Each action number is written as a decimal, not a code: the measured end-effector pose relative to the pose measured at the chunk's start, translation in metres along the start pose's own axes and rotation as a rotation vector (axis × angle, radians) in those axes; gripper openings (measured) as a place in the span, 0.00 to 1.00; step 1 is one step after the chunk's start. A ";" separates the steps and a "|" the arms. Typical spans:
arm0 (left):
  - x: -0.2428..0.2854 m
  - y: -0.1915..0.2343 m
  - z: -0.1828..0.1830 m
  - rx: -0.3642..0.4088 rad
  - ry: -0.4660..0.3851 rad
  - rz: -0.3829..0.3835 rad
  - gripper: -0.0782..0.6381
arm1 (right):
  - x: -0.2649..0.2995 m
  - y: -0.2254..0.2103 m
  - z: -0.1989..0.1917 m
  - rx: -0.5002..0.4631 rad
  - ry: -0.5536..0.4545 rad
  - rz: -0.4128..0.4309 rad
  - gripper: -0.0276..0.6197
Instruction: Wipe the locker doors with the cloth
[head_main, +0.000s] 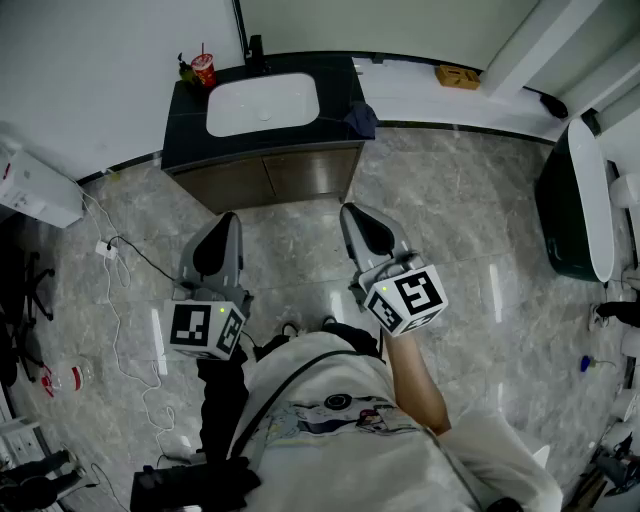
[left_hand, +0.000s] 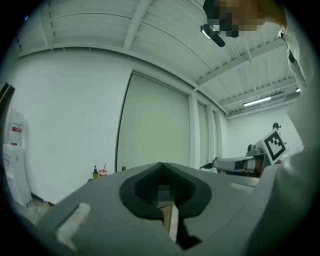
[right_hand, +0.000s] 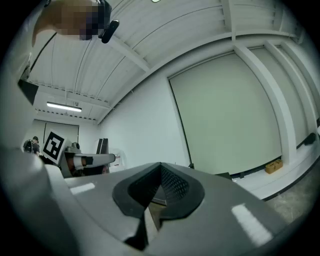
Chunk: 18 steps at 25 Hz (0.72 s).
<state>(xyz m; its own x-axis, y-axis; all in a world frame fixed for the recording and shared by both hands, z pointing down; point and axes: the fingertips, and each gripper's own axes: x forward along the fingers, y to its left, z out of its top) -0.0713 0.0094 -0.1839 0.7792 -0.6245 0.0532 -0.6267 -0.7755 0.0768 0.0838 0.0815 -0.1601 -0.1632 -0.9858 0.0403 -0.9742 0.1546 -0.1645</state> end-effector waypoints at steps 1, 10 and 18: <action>0.001 -0.002 -0.001 -0.002 0.002 -0.001 0.11 | 0.000 0.000 -0.001 -0.001 0.005 0.003 0.05; 0.006 -0.011 -0.005 -0.018 0.010 0.001 0.11 | -0.003 -0.002 -0.003 -0.018 0.022 0.015 0.05; 0.013 -0.024 -0.007 -0.011 0.024 -0.012 0.11 | -0.010 -0.010 -0.008 -0.020 0.037 0.013 0.05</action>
<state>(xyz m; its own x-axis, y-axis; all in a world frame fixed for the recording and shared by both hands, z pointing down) -0.0462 0.0208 -0.1782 0.7870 -0.6123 0.0758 -0.6169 -0.7820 0.0884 0.0936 0.0905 -0.1512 -0.1812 -0.9806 0.0748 -0.9748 0.1691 -0.1453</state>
